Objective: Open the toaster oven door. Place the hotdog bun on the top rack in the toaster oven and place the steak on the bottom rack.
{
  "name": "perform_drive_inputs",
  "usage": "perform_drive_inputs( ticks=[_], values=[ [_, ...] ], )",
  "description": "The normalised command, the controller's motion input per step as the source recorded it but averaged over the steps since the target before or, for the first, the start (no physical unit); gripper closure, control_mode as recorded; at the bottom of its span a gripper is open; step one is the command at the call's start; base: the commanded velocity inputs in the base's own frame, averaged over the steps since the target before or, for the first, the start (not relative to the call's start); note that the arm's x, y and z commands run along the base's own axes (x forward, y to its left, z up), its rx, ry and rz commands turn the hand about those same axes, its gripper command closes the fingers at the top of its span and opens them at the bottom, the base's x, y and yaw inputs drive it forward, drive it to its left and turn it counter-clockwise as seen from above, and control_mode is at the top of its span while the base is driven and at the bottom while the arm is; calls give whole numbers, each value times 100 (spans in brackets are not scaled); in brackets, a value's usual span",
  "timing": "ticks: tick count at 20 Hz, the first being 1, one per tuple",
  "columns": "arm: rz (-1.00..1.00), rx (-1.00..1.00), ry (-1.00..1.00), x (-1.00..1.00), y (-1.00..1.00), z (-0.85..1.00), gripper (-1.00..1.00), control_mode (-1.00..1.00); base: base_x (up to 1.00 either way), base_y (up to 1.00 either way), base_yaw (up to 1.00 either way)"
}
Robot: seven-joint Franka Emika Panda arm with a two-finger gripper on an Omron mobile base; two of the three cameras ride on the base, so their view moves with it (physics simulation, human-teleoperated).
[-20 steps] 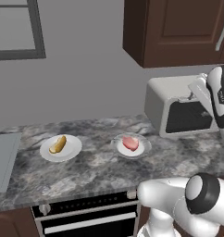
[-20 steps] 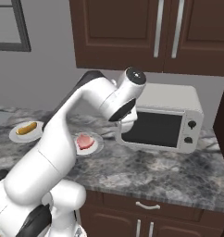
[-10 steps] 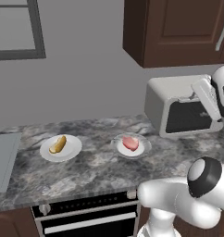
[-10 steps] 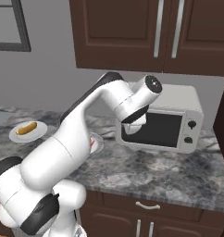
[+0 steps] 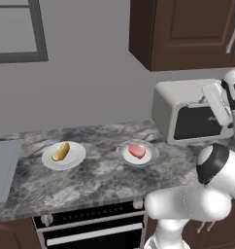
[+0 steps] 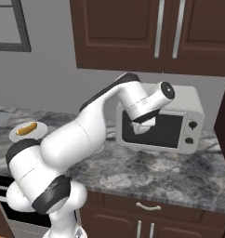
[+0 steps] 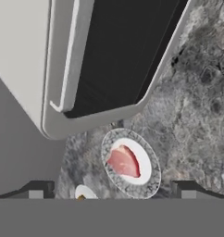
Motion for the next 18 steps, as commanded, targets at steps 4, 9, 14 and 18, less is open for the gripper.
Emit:
perform_drive_inputs(
  ticks=[4, 9, 14, 18],
  values=[
    [-2, 4, 14, 41, -18, -18, -100, -100, 0, 0, 0],
    [-6, 10, 13, 30, -17, -27, -100, -100, 0, 0, 0],
    [-5, 12, 6, 29, -18, -18, -100, -100, 0, 0, 0],
    [-3, 8, 0, 23, -10, -7, -100, -100, 0, 0, 0]
  ],
)
